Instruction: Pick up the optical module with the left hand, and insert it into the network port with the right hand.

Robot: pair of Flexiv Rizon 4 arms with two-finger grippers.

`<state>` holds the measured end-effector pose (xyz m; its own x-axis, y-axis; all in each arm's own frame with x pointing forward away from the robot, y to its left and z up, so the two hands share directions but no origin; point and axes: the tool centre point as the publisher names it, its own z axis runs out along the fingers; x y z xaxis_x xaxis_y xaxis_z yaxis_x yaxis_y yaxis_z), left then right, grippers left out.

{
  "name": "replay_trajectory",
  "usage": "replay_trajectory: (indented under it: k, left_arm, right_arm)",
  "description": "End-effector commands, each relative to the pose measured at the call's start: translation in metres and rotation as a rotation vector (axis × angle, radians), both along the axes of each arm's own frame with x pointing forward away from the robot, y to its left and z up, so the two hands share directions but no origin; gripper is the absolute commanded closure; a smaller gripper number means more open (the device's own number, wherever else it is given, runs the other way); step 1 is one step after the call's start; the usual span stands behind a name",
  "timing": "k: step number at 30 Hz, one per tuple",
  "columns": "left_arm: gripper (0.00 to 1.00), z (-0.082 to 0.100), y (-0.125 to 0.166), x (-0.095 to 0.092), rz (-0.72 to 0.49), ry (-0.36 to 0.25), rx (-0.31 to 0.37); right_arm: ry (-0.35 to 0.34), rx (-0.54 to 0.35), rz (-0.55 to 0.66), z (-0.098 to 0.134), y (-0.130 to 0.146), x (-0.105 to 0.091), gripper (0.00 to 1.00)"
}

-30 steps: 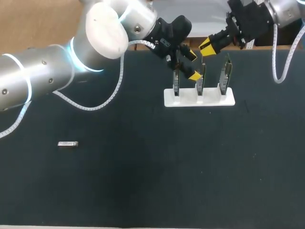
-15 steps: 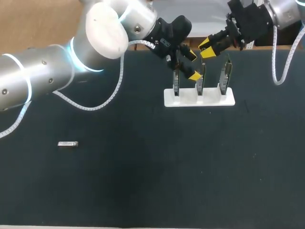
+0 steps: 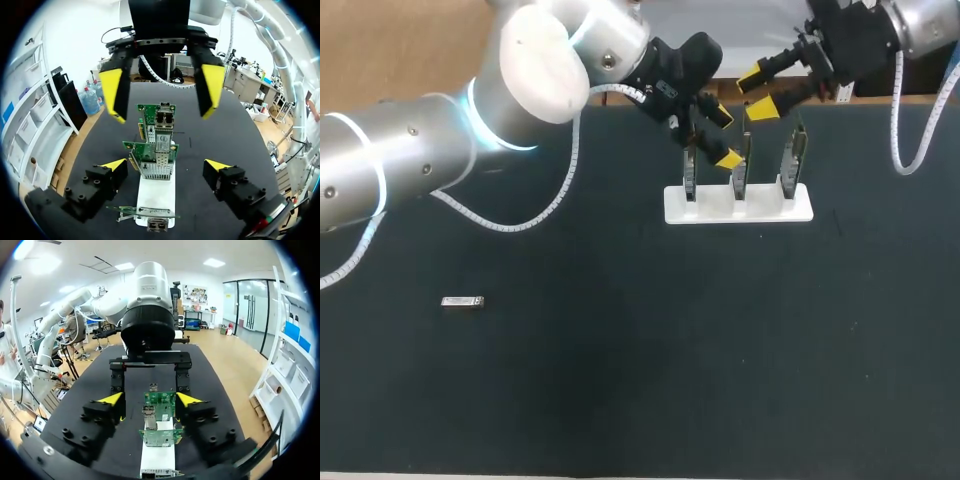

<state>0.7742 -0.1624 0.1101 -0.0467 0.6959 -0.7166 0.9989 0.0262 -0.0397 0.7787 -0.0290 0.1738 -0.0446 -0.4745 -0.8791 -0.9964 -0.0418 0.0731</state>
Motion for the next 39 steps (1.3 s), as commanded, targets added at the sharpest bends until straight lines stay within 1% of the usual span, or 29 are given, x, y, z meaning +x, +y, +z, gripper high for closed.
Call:
replay_trajectory:
  k: [1, 16, 39]
  left_arm:
    - [0.0, 0.001, -0.001, 0.001, 0.0, 0.003, 0.006]
    - [0.0, 0.001, -0.001, 0.001, 0.0, 0.003, 0.006]
    - [0.0, 0.001, -0.001, 0.001, 0.0, 0.003, 0.006]
  right_arm:
    - [-0.008, 0.004, 0.003, 0.002, 0.0, 0.001, 1.0]
    - [-0.019, 0.004, 0.008, 0.006, 0.002, 0.002, 1.0]
    - [0.037, -0.016, -0.008, -0.019, 0.001, 0.001, 1.0]
